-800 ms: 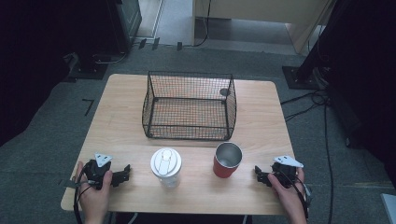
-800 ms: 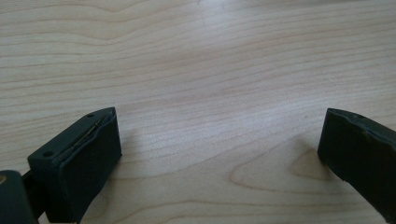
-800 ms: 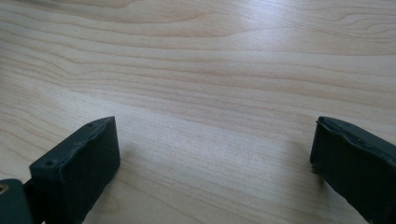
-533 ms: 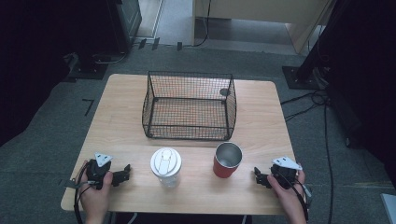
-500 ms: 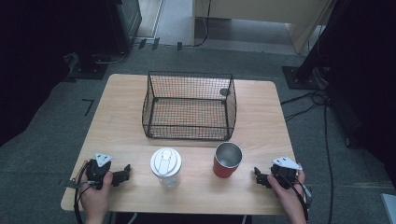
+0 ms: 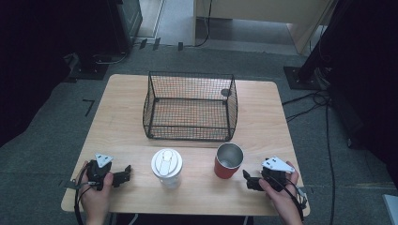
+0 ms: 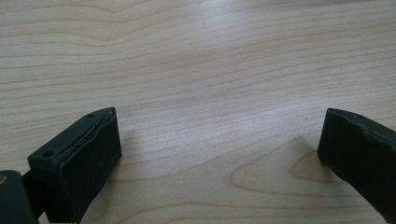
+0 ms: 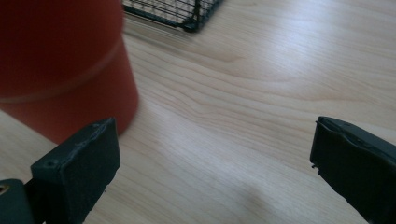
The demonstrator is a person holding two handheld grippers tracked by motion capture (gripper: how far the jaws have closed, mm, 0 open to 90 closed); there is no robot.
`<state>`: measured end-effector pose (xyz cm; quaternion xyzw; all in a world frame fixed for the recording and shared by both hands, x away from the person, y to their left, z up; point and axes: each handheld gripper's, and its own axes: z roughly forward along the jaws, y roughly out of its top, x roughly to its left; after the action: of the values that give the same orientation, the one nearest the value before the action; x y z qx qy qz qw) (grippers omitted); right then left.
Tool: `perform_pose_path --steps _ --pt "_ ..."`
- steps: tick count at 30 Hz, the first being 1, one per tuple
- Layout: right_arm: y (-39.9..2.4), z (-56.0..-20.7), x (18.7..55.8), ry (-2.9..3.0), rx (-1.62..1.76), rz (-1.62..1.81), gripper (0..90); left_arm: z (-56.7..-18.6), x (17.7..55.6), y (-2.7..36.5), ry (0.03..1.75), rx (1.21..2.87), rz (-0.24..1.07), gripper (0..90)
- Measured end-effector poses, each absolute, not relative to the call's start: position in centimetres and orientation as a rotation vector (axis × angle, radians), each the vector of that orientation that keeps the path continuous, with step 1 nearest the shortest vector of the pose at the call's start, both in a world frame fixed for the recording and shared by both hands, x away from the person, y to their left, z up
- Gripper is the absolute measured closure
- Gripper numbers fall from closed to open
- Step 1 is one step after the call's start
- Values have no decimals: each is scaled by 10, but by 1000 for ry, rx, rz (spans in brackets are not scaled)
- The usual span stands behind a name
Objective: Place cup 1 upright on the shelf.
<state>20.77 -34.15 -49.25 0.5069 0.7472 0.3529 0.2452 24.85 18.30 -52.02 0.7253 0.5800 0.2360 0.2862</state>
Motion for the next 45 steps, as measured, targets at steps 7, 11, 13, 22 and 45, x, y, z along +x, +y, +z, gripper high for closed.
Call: perform_pose_path --steps 7,11,13,22,45 --pt "-329 -481 202 2089 1311 1070 16 -520 249 183 1550 1938 631 2" --pt "-322 -479 201 2122 1259 1089 15 -520 249 183 1550 1938 631 2" --pt "-318 -478 201 2133 1241 1100 15 -520 249 183 1550 1939 631 2" --pt "-302 -470 201 2158 1185 1161 39 -520 249 183 1550 1938 631 2" --pt "-275 -464 214 2077 1236 1268 66 -520 249 183 1550 1938 630 2"
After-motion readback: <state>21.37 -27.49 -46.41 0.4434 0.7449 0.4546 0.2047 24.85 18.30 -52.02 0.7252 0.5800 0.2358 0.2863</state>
